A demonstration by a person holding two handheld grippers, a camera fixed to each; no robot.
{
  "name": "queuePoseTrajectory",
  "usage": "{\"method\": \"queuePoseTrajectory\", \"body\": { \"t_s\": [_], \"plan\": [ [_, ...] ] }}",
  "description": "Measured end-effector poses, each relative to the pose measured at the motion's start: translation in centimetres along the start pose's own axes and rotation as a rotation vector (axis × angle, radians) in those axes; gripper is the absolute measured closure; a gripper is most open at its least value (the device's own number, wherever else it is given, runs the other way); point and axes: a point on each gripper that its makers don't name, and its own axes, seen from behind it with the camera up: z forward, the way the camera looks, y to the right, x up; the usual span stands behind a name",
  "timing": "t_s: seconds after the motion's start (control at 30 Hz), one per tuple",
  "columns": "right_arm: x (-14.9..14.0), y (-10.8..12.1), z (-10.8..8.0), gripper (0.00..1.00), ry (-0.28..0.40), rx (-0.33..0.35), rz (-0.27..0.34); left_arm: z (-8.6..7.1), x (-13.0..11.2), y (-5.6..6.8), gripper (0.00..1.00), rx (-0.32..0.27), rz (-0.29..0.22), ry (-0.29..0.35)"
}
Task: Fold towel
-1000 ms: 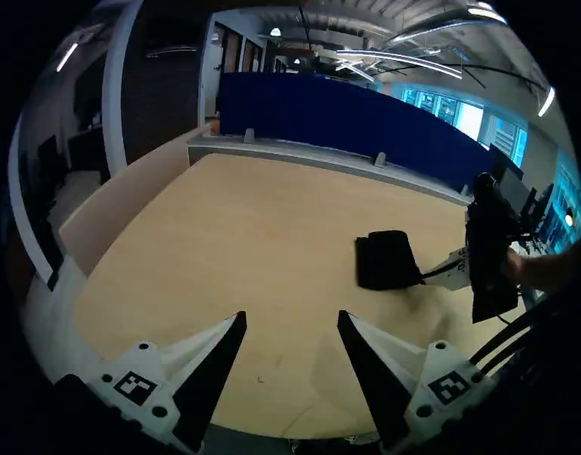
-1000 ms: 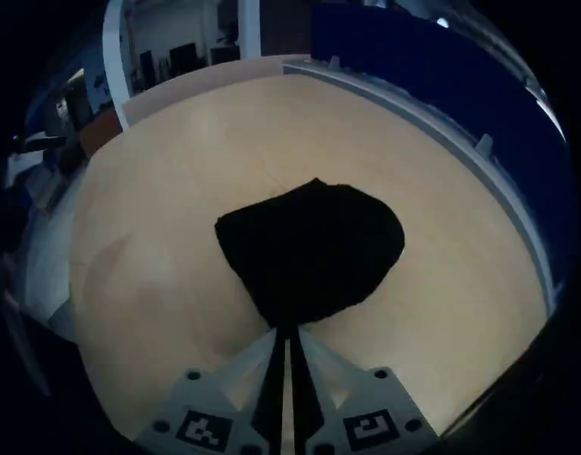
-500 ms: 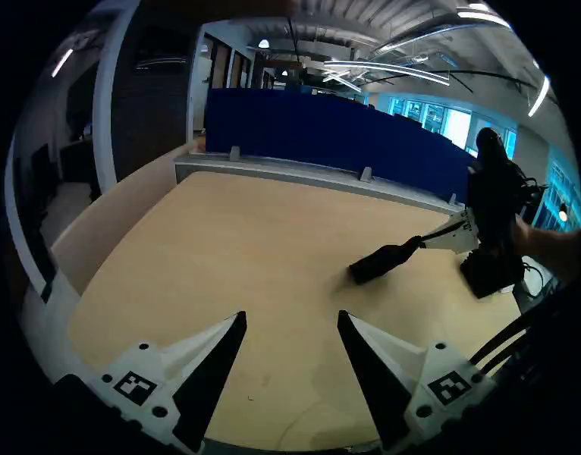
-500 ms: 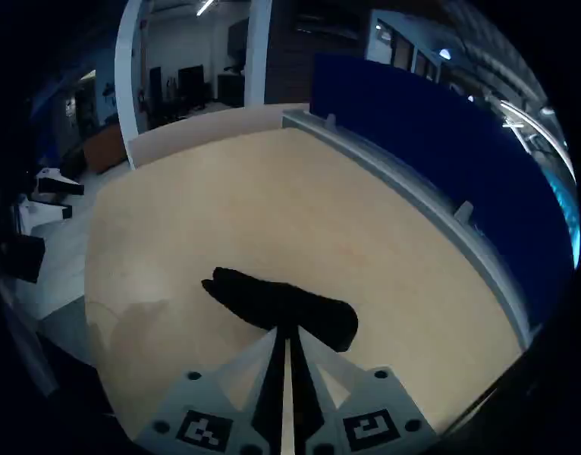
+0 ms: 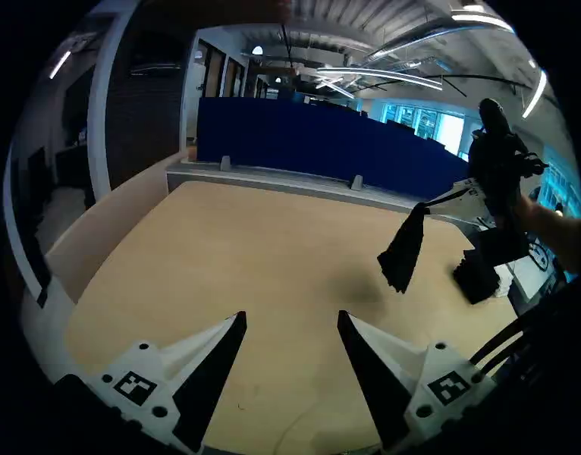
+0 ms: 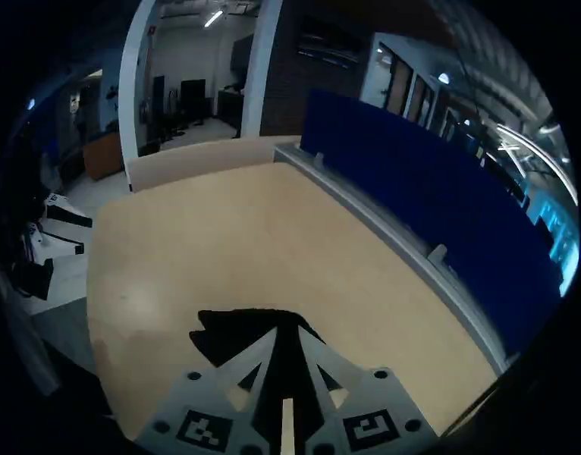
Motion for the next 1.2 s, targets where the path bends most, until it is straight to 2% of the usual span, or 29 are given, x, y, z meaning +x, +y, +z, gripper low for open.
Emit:
{"method": "queuePoseTrajectory", "body": {
  "t_s": [0.37,0.8,1.2],
  "plan": [
    [-0.2,4.6,-3.2,0.96,0.021,-0.051,0.037,0.7,0.7,1.5,0.11,-0.024,0.010,0.000],
    [-4.5,13.1,-10.4,0.96,-0.010,-0.147,0.066,2.0,1.3,4.5,0.11,-0.052,0.017,-0.009],
    [-8.9,21.3,-16.2,0.96,-0.031,-0.227,0.112,2.9,1.7,6.5,0.11,-0.046,0.029,-0.021]
  ]
}}
